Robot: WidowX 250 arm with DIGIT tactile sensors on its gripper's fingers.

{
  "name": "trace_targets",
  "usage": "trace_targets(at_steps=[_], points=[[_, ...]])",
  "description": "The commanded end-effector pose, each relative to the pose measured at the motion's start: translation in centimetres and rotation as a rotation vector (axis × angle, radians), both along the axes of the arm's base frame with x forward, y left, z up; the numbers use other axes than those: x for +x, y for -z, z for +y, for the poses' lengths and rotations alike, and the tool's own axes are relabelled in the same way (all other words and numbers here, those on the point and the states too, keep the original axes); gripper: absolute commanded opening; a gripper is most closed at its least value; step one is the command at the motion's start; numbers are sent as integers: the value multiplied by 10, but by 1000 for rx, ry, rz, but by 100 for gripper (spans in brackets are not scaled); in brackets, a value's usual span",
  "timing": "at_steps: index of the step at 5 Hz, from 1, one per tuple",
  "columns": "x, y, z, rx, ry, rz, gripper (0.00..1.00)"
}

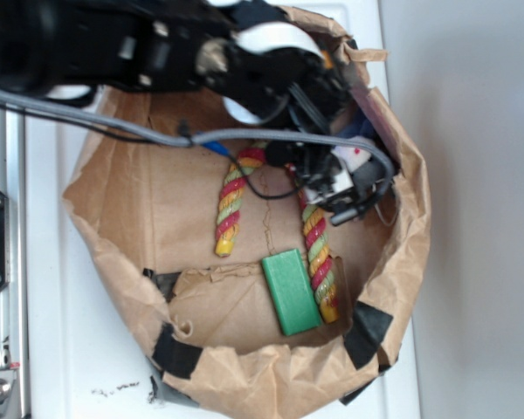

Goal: Grab the gray animal.

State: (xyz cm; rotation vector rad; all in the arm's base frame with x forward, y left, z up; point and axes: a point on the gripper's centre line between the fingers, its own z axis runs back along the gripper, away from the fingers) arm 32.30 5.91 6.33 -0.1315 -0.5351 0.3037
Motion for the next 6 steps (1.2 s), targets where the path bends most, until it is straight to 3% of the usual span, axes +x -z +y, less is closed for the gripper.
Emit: trace_targets(at_steps=[1, 2, 6], points=[[29, -5, -12, 54, 43, -61, 100], [25, -11, -13, 27, 45, -56, 0], [6, -25, -4, -12, 60, -59, 0]])
